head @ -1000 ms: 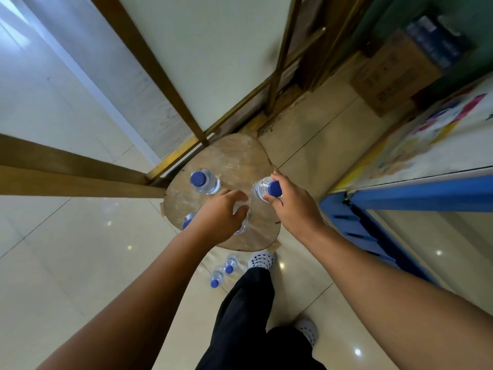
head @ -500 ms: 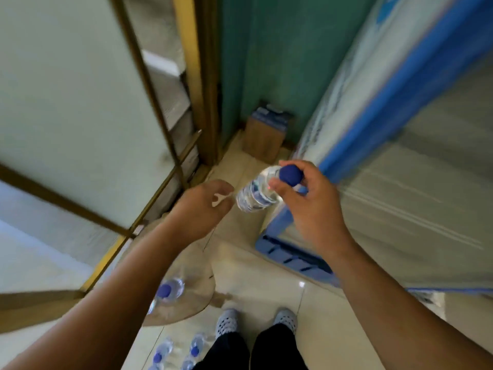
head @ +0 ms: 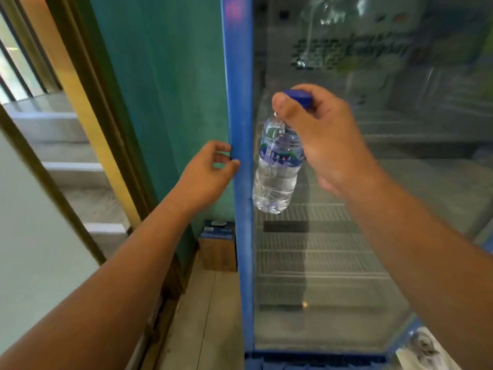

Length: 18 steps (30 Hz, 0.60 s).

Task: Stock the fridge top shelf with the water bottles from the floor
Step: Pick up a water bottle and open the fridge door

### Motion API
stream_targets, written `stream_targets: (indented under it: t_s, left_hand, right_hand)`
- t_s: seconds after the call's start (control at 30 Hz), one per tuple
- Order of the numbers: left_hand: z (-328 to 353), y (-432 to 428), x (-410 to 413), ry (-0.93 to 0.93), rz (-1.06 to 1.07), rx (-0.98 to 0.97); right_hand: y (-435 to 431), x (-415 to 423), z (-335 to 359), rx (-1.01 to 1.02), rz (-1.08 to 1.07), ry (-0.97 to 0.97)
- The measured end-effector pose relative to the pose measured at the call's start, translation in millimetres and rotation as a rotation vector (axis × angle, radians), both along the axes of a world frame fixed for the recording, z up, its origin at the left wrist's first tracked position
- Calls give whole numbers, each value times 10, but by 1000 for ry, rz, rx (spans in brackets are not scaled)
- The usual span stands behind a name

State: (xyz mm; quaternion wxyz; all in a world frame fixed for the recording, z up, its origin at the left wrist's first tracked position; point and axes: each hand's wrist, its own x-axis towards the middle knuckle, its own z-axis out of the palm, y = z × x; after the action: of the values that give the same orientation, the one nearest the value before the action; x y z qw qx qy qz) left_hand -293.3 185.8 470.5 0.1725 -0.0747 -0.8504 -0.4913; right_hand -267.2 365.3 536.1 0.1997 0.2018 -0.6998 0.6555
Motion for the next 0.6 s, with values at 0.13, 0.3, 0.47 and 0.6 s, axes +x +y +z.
stream_targets:
  t_s: [0.13, 0.3, 0.47, 0.6]
  left_hand:
    - [434, 219, -139, 126, 32, 182]
    - [676, 285, -316, -21, -8, 400]
    - [729, 255, -305, -156, -74, 429]
    - [690, 313, -296, -106, -33, 402]
  right_hand:
    - [62, -89, 336, 82, -113, 62]
    - [-24, -258, 403, 96, -175, 38]
    - [-98, -318, 327, 111, -163, -24]
    - [-96, -280, 266, 179, -150, -48]
